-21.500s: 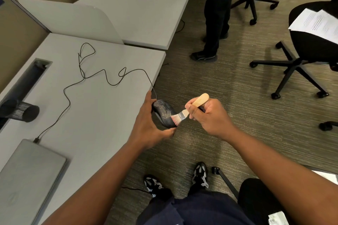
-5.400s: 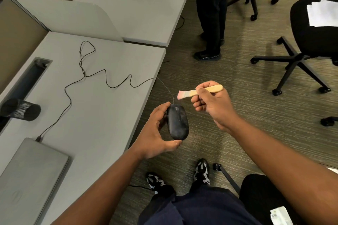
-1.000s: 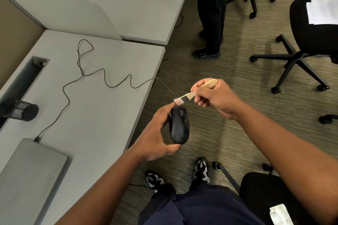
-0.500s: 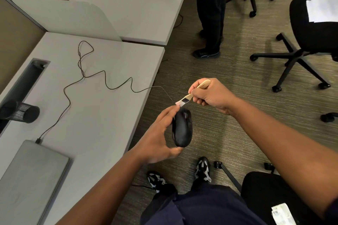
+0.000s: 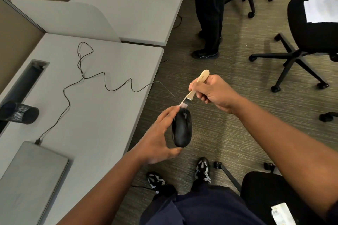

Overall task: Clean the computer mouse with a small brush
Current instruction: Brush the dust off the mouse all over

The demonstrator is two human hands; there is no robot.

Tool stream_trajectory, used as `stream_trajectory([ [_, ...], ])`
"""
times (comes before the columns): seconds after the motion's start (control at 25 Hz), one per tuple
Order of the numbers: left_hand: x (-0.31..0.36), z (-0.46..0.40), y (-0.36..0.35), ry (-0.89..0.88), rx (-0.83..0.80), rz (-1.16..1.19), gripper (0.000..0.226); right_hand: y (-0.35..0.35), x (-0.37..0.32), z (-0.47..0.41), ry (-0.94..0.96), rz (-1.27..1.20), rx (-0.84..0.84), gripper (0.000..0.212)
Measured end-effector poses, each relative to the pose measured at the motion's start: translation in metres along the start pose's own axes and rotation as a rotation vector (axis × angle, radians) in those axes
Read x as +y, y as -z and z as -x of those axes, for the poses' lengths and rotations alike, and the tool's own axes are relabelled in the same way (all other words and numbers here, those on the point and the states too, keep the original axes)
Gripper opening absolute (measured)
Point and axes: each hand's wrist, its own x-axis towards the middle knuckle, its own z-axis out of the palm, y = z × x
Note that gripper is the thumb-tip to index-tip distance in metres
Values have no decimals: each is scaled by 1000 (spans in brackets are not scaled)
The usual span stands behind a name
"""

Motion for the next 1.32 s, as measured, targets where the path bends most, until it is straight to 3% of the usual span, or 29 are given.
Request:
stream_trajectory([
  [0.32,-3,3,-3,0,-47,-43,126,-13,-3,-1,54,241,-65,18],
  [0.8,-3,0,-5,28,-39,-34,124,-26,18,-3,107,436,24,7],
  [0.92,-6,0,-4,44,-20,-22,125,-20,18,-3,41,315,140,8],
  [1.04,-7,1,-2,41,-7,-22,125,-7,7,-5,2,-3,234,16],
  [1.16,-8,1,0,51,-1,-17,127,6,-1,-5,2,-254,161,17],
  [1.32,-7,1,1,33,0,-11,125,8,2,-4,-32,-148,84,8],
])
